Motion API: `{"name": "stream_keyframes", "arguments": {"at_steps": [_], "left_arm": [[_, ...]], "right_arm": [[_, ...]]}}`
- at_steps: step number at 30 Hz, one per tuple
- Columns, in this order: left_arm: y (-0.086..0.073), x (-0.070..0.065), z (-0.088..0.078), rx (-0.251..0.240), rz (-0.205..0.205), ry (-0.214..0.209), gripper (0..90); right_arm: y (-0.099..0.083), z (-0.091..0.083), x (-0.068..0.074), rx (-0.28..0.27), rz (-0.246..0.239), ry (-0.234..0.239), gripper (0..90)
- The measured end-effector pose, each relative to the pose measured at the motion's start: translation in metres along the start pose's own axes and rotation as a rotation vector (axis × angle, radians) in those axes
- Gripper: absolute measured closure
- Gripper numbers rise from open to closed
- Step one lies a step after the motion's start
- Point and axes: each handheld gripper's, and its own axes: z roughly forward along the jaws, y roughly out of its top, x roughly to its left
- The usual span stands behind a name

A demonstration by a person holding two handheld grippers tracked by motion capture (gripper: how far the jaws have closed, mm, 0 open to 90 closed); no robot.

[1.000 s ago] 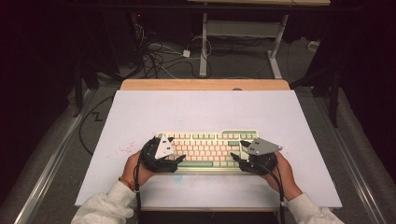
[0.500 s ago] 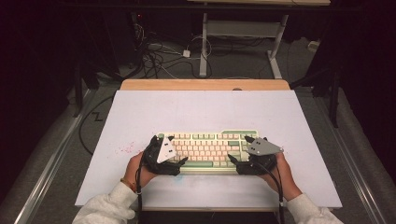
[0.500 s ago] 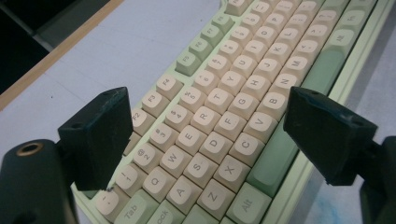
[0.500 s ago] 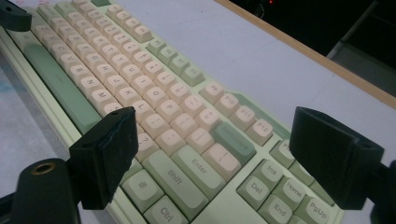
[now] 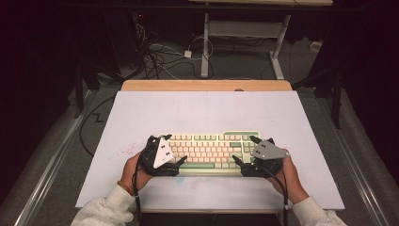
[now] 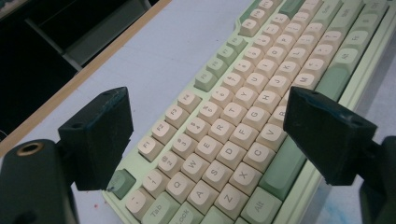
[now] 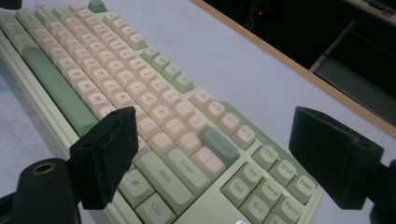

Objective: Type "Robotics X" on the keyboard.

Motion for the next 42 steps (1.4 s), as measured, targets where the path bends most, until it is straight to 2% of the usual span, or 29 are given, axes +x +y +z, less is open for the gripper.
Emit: {"name": "stream_keyframes", "arguments": {"at_steps": [21,42], "left_arm": [[-0.008,-0.003,-0.022,-0.025,0.046,0.016,15.1],[-0.025,-0.001,-0.038,-0.038,0.041,0.021,15.0]], "right_arm": [[-0.002,-0.019,-0.001,-0.018,-0.002,-0.033,17.0],[-0.015,-0.043,-0.01,-0.021,-0.004,-0.08,16.6]]}}
